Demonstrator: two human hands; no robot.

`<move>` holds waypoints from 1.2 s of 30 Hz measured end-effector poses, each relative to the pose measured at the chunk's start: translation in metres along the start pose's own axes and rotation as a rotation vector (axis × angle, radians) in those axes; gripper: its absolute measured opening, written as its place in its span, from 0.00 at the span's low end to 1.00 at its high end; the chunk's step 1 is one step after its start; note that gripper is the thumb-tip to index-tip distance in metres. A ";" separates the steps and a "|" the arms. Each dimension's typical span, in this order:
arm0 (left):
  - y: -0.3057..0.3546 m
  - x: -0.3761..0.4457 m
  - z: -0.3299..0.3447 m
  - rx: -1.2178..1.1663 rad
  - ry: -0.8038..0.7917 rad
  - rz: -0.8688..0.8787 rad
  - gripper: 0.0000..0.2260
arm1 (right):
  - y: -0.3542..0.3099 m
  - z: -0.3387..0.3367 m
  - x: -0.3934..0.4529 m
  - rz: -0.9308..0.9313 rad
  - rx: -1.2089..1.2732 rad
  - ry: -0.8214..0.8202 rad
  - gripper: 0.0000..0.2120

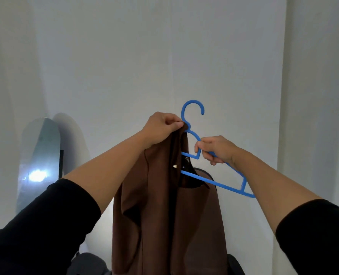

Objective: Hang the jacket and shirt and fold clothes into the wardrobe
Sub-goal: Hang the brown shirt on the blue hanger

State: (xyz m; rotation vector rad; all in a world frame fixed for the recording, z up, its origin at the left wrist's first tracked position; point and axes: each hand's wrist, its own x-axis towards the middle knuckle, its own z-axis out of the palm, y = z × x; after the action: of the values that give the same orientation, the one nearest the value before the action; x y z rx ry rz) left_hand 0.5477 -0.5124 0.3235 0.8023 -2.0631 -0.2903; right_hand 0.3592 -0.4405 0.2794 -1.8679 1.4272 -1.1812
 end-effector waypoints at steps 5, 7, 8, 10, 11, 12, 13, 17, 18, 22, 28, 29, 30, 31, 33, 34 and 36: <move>0.016 0.008 0.009 -0.013 0.020 0.070 0.05 | 0.002 0.003 0.005 -0.066 0.109 0.086 0.14; 0.019 0.012 0.009 0.086 -0.046 0.081 0.05 | 0.001 0.002 0.008 -0.087 0.135 0.114 0.14; 0.021 0.014 0.010 0.159 -0.080 0.074 0.06 | 0.001 0.003 0.009 -0.092 0.148 0.126 0.14; 0.021 0.018 0.013 0.334 -0.103 0.072 0.10 | 0.000 0.004 0.011 -0.101 0.153 0.142 0.14; 0.020 0.020 0.012 0.393 -0.094 0.087 0.11 | -0.001 0.005 0.011 -0.102 0.156 0.143 0.14; 0.018 0.020 0.011 0.417 -0.081 0.106 0.11 | -0.003 0.006 0.012 -0.096 0.176 0.137 0.14; 0.017 0.021 0.009 0.415 -0.071 0.121 0.11 | -0.004 0.006 0.012 -0.074 0.219 0.122 0.15; 0.010 0.021 -0.004 0.368 -0.026 0.160 0.10 | 0.004 -0.006 0.014 0.099 0.265 -0.019 0.21; 0.010 0.021 -0.007 0.360 -0.016 0.167 0.10 | 0.009 -0.010 0.013 0.131 0.245 -0.072 0.19; 0.009 0.023 -0.020 0.329 0.013 0.216 0.08 | 0.030 -0.017 0.010 0.167 0.120 -0.263 0.09; 0.014 0.026 -0.031 0.294 0.034 0.274 0.07 | 0.042 -0.006 0.010 0.157 0.220 -0.275 0.23; 0.013 0.027 -0.033 0.295 0.047 0.275 0.07 | 0.044 -0.004 0.010 0.154 0.226 -0.288 0.26; 0.012 0.027 -0.036 0.300 0.059 0.279 0.07 | 0.044 -0.001 0.010 0.153 0.219 -0.306 0.28; 0.010 0.027 -0.038 0.307 0.069 0.282 0.07 | 0.044 0.002 0.008 0.154 0.189 -0.321 0.27; 0.007 0.026 -0.044 0.314 0.090 0.283 0.07 | 0.045 0.009 0.005 0.148 0.083 -0.342 0.21; 0.006 0.026 -0.046 0.314 0.100 0.281 0.06 | 0.046 0.013 0.003 0.146 0.039 -0.349 0.18; 0.006 0.025 -0.048 0.317 0.112 0.284 0.06 | 0.048 0.023 0.002 0.152 -0.003 -0.327 0.19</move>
State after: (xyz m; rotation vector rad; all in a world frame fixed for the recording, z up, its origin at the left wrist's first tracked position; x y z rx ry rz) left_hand 0.5739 -0.5198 0.3708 0.6792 -2.1100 0.2395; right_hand 0.3549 -0.4602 0.2298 -1.8177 1.3568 -0.7602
